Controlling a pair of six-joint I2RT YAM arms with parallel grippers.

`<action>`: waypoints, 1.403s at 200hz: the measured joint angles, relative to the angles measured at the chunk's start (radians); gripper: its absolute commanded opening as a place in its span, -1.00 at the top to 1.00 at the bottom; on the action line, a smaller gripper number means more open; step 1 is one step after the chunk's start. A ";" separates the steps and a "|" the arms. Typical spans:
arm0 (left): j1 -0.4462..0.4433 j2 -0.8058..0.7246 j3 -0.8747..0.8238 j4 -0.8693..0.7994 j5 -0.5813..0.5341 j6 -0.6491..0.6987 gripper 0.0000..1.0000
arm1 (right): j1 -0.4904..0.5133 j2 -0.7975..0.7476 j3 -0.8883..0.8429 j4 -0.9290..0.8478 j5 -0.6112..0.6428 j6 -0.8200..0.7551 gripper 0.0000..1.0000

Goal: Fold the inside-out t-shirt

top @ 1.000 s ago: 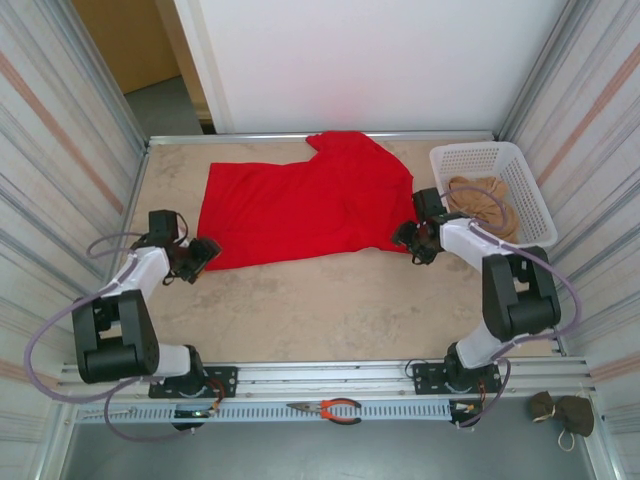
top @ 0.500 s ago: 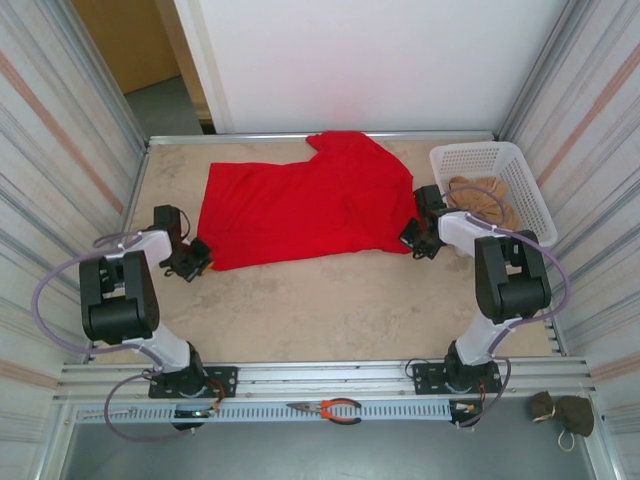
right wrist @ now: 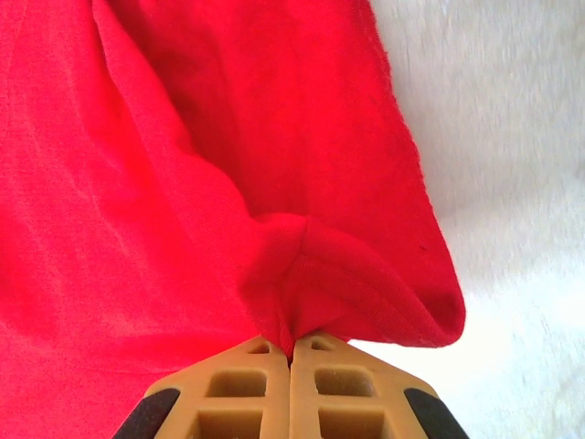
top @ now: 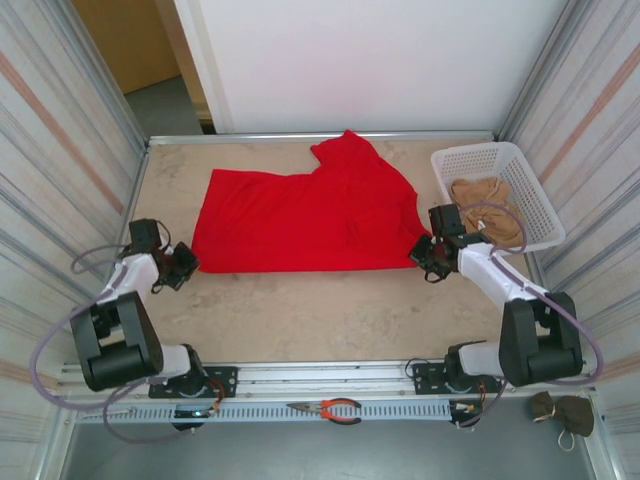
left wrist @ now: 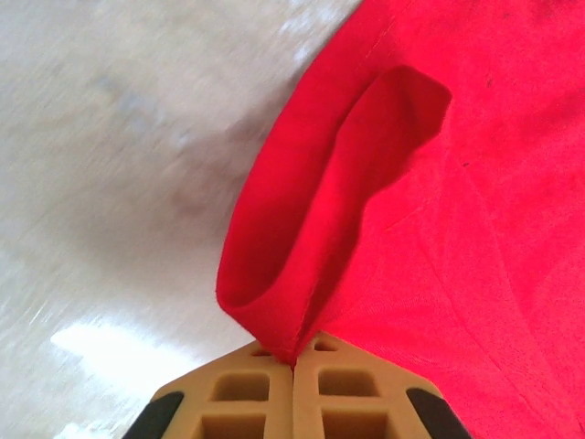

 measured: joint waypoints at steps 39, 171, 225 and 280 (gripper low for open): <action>0.021 -0.195 -0.160 -0.042 0.012 -0.054 1.00 | 0.036 -0.182 -0.144 -0.070 0.000 0.016 1.00; 0.040 -0.258 0.052 -0.183 -0.001 -0.023 -0.27 | -0.017 -0.317 0.043 -0.253 -0.006 -0.004 -0.21; 0.028 -0.114 0.148 -0.155 0.038 0.029 -0.27 | -0.268 -0.237 0.064 -0.271 -0.019 -0.098 -0.59; -0.023 -0.103 0.121 -0.108 0.048 0.031 -0.27 | -0.534 -0.229 0.034 -0.257 -0.117 -0.167 -0.72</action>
